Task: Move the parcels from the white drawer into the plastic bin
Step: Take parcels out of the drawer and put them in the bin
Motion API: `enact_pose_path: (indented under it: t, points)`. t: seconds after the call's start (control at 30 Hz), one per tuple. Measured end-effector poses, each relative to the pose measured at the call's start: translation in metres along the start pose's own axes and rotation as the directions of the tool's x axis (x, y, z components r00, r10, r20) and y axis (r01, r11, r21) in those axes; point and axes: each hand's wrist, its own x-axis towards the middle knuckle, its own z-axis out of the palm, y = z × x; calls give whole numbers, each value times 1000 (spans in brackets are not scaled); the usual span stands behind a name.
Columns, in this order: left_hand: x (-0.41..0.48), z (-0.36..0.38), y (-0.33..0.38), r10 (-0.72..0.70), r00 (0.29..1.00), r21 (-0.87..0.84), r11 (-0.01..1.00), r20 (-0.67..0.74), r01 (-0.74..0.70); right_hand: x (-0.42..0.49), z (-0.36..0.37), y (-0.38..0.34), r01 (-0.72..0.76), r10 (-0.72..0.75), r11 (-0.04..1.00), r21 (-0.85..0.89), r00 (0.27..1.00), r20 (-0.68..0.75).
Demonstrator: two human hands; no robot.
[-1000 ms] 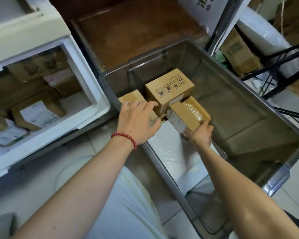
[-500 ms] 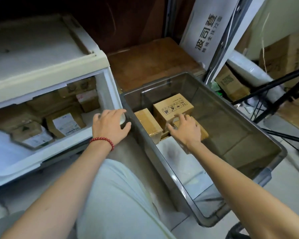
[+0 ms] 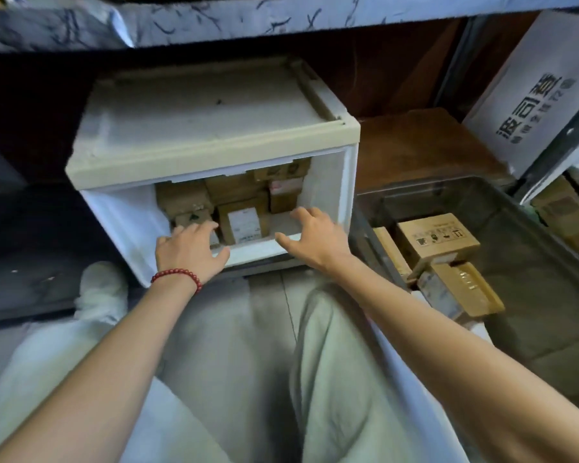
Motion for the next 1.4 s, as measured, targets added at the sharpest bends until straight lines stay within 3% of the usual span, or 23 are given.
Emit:
enact_pose_path:
  t: [0.2, 0.33, 0.83, 1.1, 1.2, 1.33, 1.4]
  points:
    - [8, 30, -33, -47, 998, -2, 999, 47, 48, 28, 44, -17, -47, 59, 992, -115, 993, 107]
    - [26, 54, -34, -112, 985, -30, 993, 131, 117, 54, 58, -14, -71, 85, 988, -139, 991, 99]
    - [136, 124, -21, 31, 978, 31, 999, 204, -39, 162, 132, 17, -117, 144, 983, -142, 968, 203]
    - [159, 137, -15, -75, 952, -113, 987, 297, 114, 193, 142, 20, -220, 137, 941, 256, 942, 307]
    - [160, 142, -12, -48, 935, -273, 950, 350, 150, 196, 146, 20, -333, 203, 881, 336, 908, 367]
    - [164, 149, -13, -147, 921, -398, 869, 360, 294, 197, 152, 18, -377, 215, 847, 374, 887, 409]
    - [165, 150, -15, -142, 923, -434, 850, 357, 298, 194, 153, 21, -397, 215, 834, 384, 874, 437]
